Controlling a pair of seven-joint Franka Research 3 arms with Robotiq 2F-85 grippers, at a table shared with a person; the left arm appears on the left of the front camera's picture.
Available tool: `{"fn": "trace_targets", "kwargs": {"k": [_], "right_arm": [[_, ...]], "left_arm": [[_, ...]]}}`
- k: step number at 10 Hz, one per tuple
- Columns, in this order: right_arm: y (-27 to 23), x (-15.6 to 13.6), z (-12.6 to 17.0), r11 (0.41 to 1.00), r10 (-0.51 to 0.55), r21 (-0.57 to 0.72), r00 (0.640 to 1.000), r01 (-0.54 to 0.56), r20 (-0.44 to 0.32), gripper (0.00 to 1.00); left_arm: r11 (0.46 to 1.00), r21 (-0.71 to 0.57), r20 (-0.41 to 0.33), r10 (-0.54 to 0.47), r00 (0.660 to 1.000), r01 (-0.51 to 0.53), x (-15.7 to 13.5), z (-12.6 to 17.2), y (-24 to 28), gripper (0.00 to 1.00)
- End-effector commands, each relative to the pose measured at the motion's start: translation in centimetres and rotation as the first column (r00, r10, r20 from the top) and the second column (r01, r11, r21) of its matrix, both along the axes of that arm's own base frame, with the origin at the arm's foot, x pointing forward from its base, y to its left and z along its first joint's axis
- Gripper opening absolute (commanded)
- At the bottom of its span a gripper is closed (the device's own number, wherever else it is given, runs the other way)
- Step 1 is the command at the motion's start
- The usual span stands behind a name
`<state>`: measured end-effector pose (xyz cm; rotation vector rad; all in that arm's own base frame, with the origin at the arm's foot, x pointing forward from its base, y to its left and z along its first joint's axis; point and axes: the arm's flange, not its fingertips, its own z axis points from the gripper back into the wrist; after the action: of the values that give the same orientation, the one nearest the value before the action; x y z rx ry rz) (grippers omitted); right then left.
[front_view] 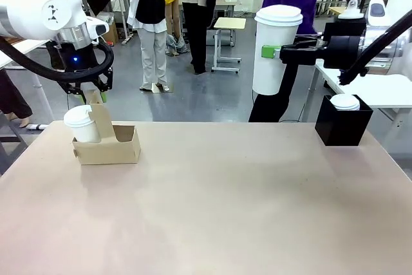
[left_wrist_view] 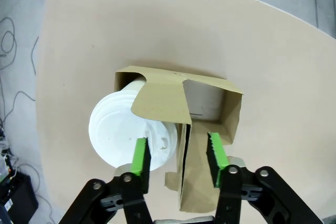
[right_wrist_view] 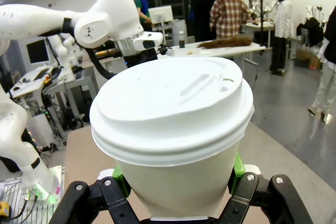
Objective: Pour a drink into a cup and package it in a carrier.
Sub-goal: Position the Cup Carrier in the center of the table.
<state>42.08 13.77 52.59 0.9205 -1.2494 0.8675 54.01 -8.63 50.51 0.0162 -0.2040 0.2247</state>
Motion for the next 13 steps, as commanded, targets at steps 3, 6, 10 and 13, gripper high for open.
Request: {"fn": "trace_targets", "kwargs": {"k": [3, 6, 10, 13], "right_arm": [[0.2, 0.0, 0.3, 1.000, -0.008, 0.000, 1.000, 0.008, 0.010, 0.81], [0.2, 0.0, 0.3, 1.000, -0.008, 0.000, 1.000, 0.008, 0.010, 0.81], [0.2, 0.0, 0.3, 1.000, -0.008, 0.000, 1.000, 0.008, 0.010, 0.81], [0.2, 0.0, 0.3, 1.000, -0.008, 0.000, 1.000, 0.008, 0.010, 0.81]], "left_arm": [[1.000, 0.026, -0.013, 0.013, 1.000, -0.012, 0.8, 0.2, -0.4, 0.00], [0.998, -0.007, -0.098, 0.063, 0.993, -0.064, 1.0, -0.2, 0.1, 0.00], [1.000, 0.004, -0.009, 0.002, 1.000, -0.002, 0.5, -0.3, -0.1, 0.00], [0.998, -0.026, -0.022, 0.054, 0.998, -0.055, -0.9, 2.9, -1.6, 0.02]]}}
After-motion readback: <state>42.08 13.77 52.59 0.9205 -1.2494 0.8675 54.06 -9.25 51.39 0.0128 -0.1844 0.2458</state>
